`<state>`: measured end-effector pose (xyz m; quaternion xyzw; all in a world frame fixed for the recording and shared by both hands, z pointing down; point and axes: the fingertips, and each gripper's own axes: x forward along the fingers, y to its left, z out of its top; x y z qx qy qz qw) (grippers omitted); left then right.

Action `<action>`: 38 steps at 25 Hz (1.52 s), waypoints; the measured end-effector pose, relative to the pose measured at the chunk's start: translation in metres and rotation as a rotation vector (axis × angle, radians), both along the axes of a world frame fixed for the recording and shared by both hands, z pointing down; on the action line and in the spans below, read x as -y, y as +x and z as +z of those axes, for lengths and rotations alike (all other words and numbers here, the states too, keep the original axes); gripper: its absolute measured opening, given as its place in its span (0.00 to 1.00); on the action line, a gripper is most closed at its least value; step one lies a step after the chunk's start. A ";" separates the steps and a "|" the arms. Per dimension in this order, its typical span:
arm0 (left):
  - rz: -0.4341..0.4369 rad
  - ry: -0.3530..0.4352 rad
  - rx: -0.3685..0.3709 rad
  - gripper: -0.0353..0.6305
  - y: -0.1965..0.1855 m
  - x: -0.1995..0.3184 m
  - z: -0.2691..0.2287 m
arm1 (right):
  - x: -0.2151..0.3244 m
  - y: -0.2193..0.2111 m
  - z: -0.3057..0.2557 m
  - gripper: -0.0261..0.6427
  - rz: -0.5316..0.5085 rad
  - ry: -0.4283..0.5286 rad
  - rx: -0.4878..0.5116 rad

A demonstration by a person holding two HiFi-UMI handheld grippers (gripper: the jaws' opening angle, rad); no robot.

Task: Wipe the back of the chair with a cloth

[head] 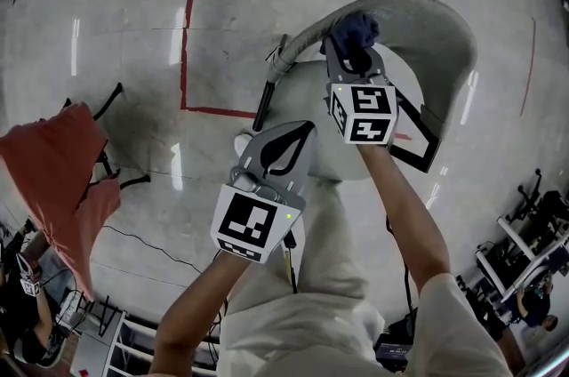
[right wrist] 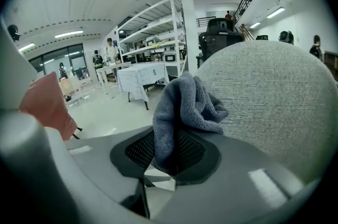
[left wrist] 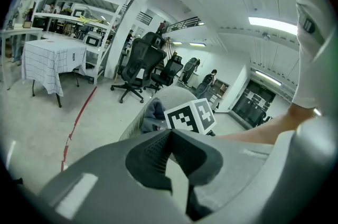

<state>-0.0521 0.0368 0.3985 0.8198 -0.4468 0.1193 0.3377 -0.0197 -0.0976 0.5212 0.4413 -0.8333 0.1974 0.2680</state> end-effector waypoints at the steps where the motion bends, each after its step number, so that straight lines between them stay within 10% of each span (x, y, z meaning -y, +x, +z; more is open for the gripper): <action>1: 0.001 0.000 0.002 0.05 -0.001 -0.002 0.000 | -0.003 -0.005 0.001 0.20 -0.025 -0.004 0.001; 18: 0.065 0.005 0.016 0.05 0.016 -0.027 -0.002 | -0.049 0.016 -0.026 0.20 -0.111 0.066 0.008; 29: 0.158 0.013 0.018 0.05 0.048 -0.032 -0.006 | -0.080 0.093 -0.030 0.20 0.060 0.082 -0.019; 38: 0.219 0.006 0.017 0.05 0.074 -0.032 -0.002 | -0.100 0.183 -0.025 0.19 0.413 0.100 -0.048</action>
